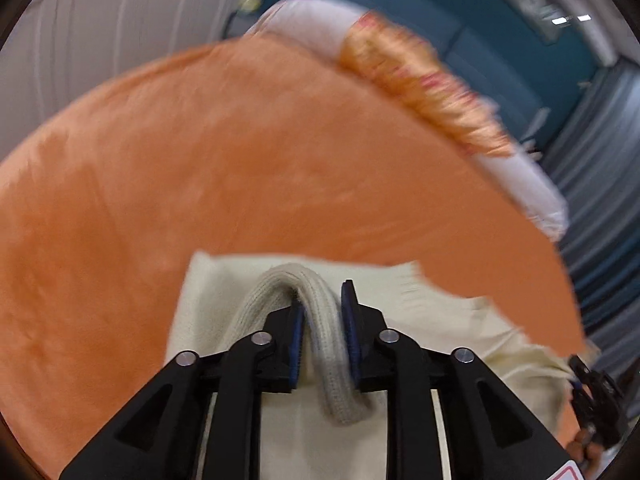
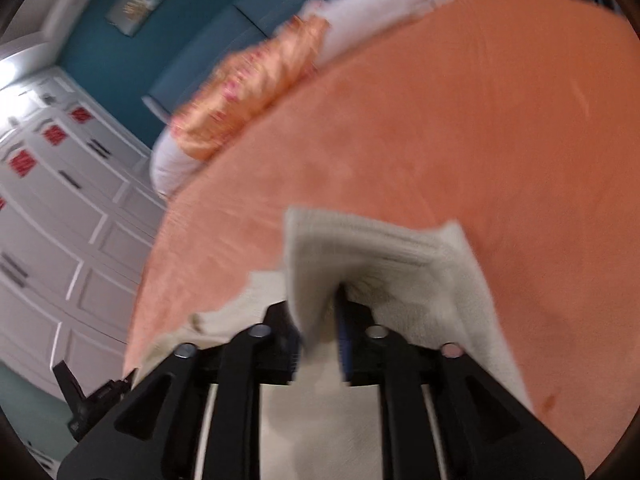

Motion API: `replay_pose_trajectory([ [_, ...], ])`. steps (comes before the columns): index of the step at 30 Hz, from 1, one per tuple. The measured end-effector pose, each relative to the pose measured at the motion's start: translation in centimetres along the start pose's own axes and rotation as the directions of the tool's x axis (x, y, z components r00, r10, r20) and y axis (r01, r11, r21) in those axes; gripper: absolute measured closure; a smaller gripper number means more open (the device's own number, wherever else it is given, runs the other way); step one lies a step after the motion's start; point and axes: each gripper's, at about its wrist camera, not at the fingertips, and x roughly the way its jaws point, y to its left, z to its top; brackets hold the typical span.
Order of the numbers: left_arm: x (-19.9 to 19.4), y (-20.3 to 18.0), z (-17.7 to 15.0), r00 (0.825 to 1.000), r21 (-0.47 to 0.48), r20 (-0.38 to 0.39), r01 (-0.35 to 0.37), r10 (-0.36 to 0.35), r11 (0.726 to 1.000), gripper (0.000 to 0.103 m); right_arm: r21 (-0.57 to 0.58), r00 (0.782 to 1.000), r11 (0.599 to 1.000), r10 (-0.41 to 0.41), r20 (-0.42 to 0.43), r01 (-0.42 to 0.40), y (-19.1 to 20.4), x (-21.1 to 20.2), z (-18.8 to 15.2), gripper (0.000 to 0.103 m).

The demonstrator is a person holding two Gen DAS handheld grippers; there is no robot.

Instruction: Fold small clothes

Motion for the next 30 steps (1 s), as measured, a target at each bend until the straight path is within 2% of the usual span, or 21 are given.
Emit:
replay_pose_trajectory([
  [1, -2.2, -0.7, 0.0, 0.999, 0.033, 0.037, 0.009, -0.010, 0.999, 0.058, -0.030, 0.999, 1.000, 0.006, 0.052, -0.005, 0.7, -1.7, -0.2, 0.044],
  [2, -3.7, -1.3, -0.1, 0.996, 0.048, 0.081, -0.028, 0.024, 0.998, 0.041, -0.062, 0.995, 0.998, 0.022, 0.092, -0.016, 1.4, -3.2, -0.6, 0.039],
  [3, -5.4, -1.7, -0.3, 0.988, 0.054, 0.142, -0.070, 0.061, 0.996, 0.029, -0.090, 0.994, 0.996, 0.036, 0.099, -0.027, 2.0, -4.1, -1.0, 0.039],
  [4, -7.2, -2.1, -0.7, 0.976, 0.061, 0.208, -0.081, 0.067, 0.995, 0.029, -0.119, 0.997, 0.992, 0.050, 0.065, -0.042, 2.8, -4.6, -1.7, 0.041],
  [5, -8.6, -2.6, -1.2, 0.970, 0.082, 0.237, -0.074, 0.053, 0.994, 0.029, -0.137, 0.997, 0.988, 0.074, 0.012, -0.071, 3.6, -4.5, -2.7, 0.049],
  [7, -9.3, -3.8, -2.3, 0.980, 0.125, 0.198, -0.059, 0.033, 0.990, 0.029, -0.169, 0.988, 0.978, 0.107, -0.110, -0.125, 5.1, -3.7, -5.3, 0.062],
  [8, -9.0, -4.6, -3.3, 0.988, 0.156, 0.153, -0.033, 0.009, 0.987, 0.029, -0.202, 0.978, 0.967, 0.120, -0.168, -0.154, 6.1, -3.3, -7.0, 0.075],
  [10, -7.7, -6.2, -5.8, 0.998, 0.226, 0.055, 0.003, -0.016, 0.974, 0.033, -0.273, 0.960, 0.944, 0.116, -0.256, -0.186, 7.8, -2.6, -10.6, 0.087],
  [11, -6.7, -6.9, -7.3, 1.000, 0.265, 0.003, 0.000, -0.001, 0.964, 0.037, -0.302, 0.950, 0.933, 0.105, -0.294, -0.197, 8.6, -2.1, -12.3, 0.090],
  [12, -5.6, -7.3, -8.7, 0.999, 0.296, -0.036, -0.013, 0.025, 0.955, 0.046, -0.315, 0.942, 0.926, 0.103, -0.321, -0.209, 9.0, -1.8, -13.4, 0.092],
  [13, -4.5, -7.6, -10.0, 0.996, 0.322, -0.075, -0.027, 0.054, 0.946, 0.056, -0.333, 0.927, 0.916, 0.093, -0.364, -0.223, 9.5, -1.1, -15.0, 0.094],
  [15, -1.9, -6.8, -12.5, 0.977, 0.339, -0.160, -0.082, 0.143, 0.937, 0.068, -0.388, 0.920, 0.902, 0.023, -0.391, -0.187, 9.6, -0.4, -16.6, 0.094],
  [16, -1.4, -6.1, -13.0, 0.970, 0.330, -0.179, -0.098, 0.164, 0.939, 0.071, -0.418, 0.918, 0.895, -0.024, -0.396, -0.157, 8.9, -0.2, -17.1, 0.094],
  [18, -1.6, -4.3, -13.6, 0.972, 0.301, -0.174, -0.102, 0.160, 0.948, 0.073, -0.418, 0.918, 0.902, -0.074, -0.391, -0.105, 7.3, -0.8, -17.0, 0.097],
  [20, -2.3, -2.6, -13.6, 0.966, 0.291, -0.185, -0.123, 0.182, 0.949, 0.077, -0.354, 0.916, 0.934, -0.094, -0.391, -0.055, 3.9, -2.1, -15.9, 0.098],
  [22, -2.8, -1.1, -13.8, 0.960, 0.276, -0.196, -0.142, 0.201, 0.951, 0.087, -0.278, 0.911, 0.960, -0.106, -0.398, -0.010, 0.9, -3.3, -14.8, 0.103],
  [25, -4.3, 1.5, -13.4, 0.966, 0.148, -0.227, -0.088, 0.120, 0.985, 0.091, -0.162, 0.910, 0.985, -0.115, -0.398, 0.054, -2.0, -4.8, -13.0, 0.103],
  [27, -5.3, 2.1, -12.6, 0.969, 0.088, -0.218, -0.094, 0.112, 0.992, 0.093, -0.166, 0.923, 0.982, -0.142, -0.357, 0.087, -2.2, -6.2, -12.2, 0.100],
  [30, -7.0, 1.5, -10.7, 0.983, 0.075, -0.157, -0.088, 0.099, 0.993, 0.089, -0.203, 0.943, 0.972, -0.175, -0.282, 0.119, -1.8, -7.4, -10.4, 0.085],
])
